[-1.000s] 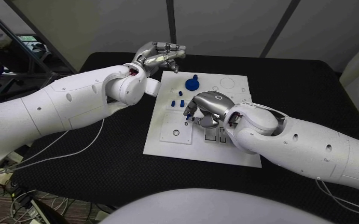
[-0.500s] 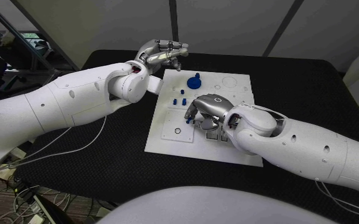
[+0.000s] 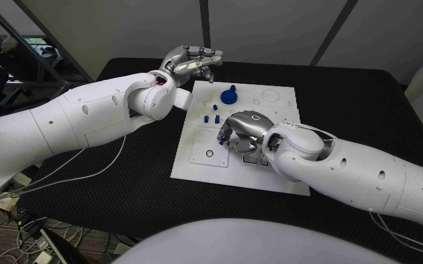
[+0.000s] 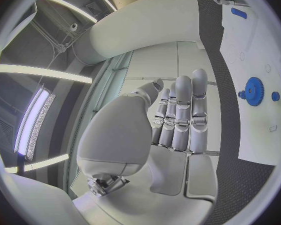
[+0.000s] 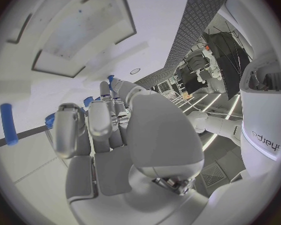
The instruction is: Assemble the parts on the task board
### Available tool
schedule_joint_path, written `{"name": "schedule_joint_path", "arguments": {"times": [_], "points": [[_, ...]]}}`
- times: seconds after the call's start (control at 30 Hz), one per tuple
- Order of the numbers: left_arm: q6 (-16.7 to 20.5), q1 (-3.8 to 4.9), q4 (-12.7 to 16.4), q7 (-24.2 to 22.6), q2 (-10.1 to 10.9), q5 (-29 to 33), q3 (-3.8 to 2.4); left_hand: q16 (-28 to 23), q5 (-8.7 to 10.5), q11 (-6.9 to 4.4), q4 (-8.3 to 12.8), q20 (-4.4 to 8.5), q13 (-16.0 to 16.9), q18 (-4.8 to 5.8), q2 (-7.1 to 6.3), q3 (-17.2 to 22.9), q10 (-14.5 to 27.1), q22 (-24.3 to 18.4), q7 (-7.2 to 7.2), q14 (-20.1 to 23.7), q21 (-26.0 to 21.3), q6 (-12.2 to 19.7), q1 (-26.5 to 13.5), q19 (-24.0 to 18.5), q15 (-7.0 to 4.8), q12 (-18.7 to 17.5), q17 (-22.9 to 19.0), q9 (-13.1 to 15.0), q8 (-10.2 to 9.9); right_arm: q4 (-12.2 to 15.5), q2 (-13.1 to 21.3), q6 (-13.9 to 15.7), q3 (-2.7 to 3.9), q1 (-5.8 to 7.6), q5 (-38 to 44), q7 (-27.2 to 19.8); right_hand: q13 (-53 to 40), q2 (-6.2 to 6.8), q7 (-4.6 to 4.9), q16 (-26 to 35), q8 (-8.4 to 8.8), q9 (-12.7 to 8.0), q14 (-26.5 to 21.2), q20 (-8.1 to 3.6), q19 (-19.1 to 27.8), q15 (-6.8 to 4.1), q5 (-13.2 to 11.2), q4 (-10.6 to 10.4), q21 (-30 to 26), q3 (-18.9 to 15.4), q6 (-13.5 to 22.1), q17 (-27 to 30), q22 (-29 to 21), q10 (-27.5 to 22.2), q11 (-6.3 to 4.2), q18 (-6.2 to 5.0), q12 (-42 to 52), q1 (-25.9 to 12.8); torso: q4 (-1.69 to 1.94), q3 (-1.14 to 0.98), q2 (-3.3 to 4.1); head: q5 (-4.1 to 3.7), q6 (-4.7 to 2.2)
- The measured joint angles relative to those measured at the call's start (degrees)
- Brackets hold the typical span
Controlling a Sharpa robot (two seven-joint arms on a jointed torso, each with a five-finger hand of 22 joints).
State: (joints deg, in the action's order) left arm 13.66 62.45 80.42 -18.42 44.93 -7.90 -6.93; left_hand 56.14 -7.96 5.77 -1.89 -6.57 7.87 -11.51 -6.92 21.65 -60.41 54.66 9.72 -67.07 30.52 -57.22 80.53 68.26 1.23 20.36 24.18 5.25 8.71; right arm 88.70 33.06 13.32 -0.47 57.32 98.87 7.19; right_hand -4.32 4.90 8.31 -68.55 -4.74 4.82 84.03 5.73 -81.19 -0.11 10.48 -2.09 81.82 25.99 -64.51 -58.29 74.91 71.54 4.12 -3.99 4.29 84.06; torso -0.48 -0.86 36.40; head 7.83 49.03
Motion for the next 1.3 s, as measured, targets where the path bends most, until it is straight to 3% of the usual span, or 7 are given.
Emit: {"name": "schedule_joint_path", "arguments": {"times": [0.17,0.33,0.53,0.6,0.97,1.3], "points": [[-0.1,0.01,0.0,0.1,0.0,0.0,0.00,0.0,0.00,0.00,0.0,0.00,0.0,0.00,0.00,0.0,0.0,0.0,0.00,0.0,0.0,0.0,0.0,0.0,0.00,0.0,-0.1,0.0,0.0,-0.1,-0.1,0.0,0.01,0.00,0.4,0.2,0.0,0.00,0.06,0.0,-0.18,0.0,0.0,0.00,0.0,0.00,0.0,0.0,0.0,0.0,0.1,0.0,0.0,0.0,0.00,-0.01,0.0,0.0,0.00,-0.02,0.01,0.08,0.02],[-0.1,0.01,0.0,0.2,0.0,0.0,0.00,0.0,0.00,0.00,0.0,0.00,0.0,0.00,0.00,0.0,0.0,0.0,0.00,0.0,0.0,0.0,0.0,0.0,0.00,0.0,-0.1,0.0,0.0,-0.2,-0.4,-0.2,0.02,-0.01,0.6,0.4,0.0,0.84,0.08,0.0,-0.20,0.0,0.0,0.00,0.0,0.00,0.0,0.0,0.0,0.0,0.1,0.4,0.0,0.0,0.01,-0.01,-0.3,-0.9,0.00,-0.02,0.01,0.09,0.02],[-0.3,0.01,-0.1,0.5,0.0,0.0,0.00,0.0,0.00,0.00,0.0,0.00,0.0,0.00,0.00,0.0,0.0,-0.1,0.12,0.0,0.0,0.1,0.0,0.0,0.00,0.0,-0.1,-0.1,0.0,-0.5,-0.6,-0.9,-0.03,-0.07,0.8,0.5,0.5,1.90,1.22,0.0,0.98,-0.5,0.0,0.72,1.8,0.02,0.6,-0.4,-1.3,-0.4,2.2,1.6,0.0,-3.0,1.21,-0.01,-0.6,-3.3,-0.01,-0.01,0.01,0.09,0.05],[-0.3,0.01,-0.1,0.6,0.0,0.0,0.00,0.0,0.00,0.00,0.0,0.00,0.0,0.00,0.00,0.0,0.0,-0.1,0.21,0.0,0.0,0.2,0.0,0.0,0.00,0.0,-0.1,-0.1,0.0,-0.6,-0.7,-1.1,-0.03,-0.07,0.8,0.5,0.5,2.27,1.17,0.3,0.99,-0.6,0.0,0.85,2.3,0.42,0.9,-0.5,-1.7,-0.8,2.3,2.0,0.0,-3.7,1.60,-0.01,-0.6,-3.6,-0.02,-0.01,0.01,0.09,0.08],[-0.6,0.02,-0.2,1.3,-0.1,0.0,0.00,0.0,0.00,0.00,0.0,0.00,0.0,0.00,0.00,0.0,0.4,-0.1,0.21,0.0,0.0,0.2,0.0,0.0,0.00,0.0,-0.2,-0.1,0.0,-0.7,-0.7,-1.3,-0.02,-0.06,0.9,0.4,0.6,2.70,1.54,0.8,0.99,-0.6,0.0,1.14,3.0,0.45,1.0,-0.5,-2.4,-0.8,2.9,2.9,-0.2,-5.3,1.82,-0.01,-0.6,-4.1,-0.02,0.01,0.00,0.09,0.06],[-0.9,0.02,-0.3,1.7,-0.1,0.0,0.00,0.0,0.00,0.00,0.0,0.00,0.0,0.00,0.00,0.0,0.4,-0.2,0.41,0.2,-0.2,0.4,0.0,0.0,-0.20,0.2,-0.2,-0.2,0.0,0.3,0.3,1.5,-0.12,-0.21,1.0,0.3,0.6,3.23,1.30,0.9,0.98,-0.9,0.0,1.55,3.4,0.83,1.0,-0.4,-2.8,-1.2,5.4,3.3,-0.8,-7.0,2.00,-0.01,-0.6,-4.6,-0.05,-0.07,0.00,-0.01,-0.10]]}}
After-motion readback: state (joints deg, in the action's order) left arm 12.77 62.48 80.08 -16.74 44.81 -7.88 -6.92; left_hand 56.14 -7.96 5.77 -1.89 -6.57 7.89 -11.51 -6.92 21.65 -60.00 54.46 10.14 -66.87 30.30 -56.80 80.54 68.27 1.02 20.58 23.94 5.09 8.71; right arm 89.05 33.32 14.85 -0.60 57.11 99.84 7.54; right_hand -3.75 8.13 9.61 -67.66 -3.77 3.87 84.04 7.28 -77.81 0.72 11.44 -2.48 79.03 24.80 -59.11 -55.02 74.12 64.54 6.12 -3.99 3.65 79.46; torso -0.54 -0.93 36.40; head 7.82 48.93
